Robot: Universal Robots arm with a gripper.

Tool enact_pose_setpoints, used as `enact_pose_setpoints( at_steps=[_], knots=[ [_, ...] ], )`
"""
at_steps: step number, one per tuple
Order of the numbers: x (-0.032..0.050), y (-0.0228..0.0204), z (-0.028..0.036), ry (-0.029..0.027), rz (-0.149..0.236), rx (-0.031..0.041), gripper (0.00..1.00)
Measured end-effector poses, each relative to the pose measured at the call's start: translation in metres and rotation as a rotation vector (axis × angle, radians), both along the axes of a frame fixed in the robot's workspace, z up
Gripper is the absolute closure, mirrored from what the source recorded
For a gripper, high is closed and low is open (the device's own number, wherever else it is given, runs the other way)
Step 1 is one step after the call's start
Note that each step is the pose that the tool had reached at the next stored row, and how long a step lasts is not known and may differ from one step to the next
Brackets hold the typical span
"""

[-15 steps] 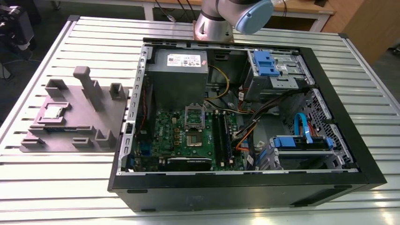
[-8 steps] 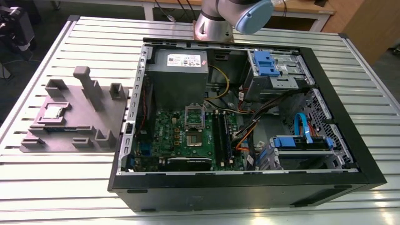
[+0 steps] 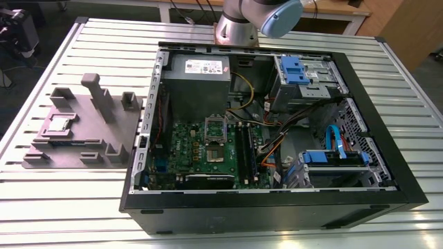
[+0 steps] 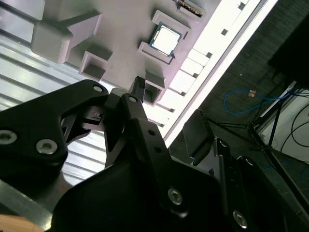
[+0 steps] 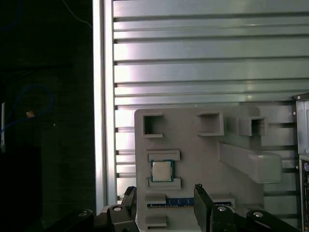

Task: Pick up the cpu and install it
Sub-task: 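Pick up the cpu and move it towards the insertion slot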

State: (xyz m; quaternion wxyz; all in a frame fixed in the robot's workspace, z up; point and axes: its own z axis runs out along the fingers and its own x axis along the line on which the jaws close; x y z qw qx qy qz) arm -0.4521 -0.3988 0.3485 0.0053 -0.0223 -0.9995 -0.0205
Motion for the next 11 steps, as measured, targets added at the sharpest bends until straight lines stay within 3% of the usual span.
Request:
enact_pose_setpoints(
  at_steps=[5,8,11],
  knots=[
    [-0.0001,0.0,-0.0011,0.0001,0.0,0.0032,0.41],
    [0.0,-0.0012,-0.0017,0.0,0.0,0.0242,0.41],
    [-0.0001,-0.0012,-0.0021,0.0,0.0,0.0253,0.41]
  ],
)
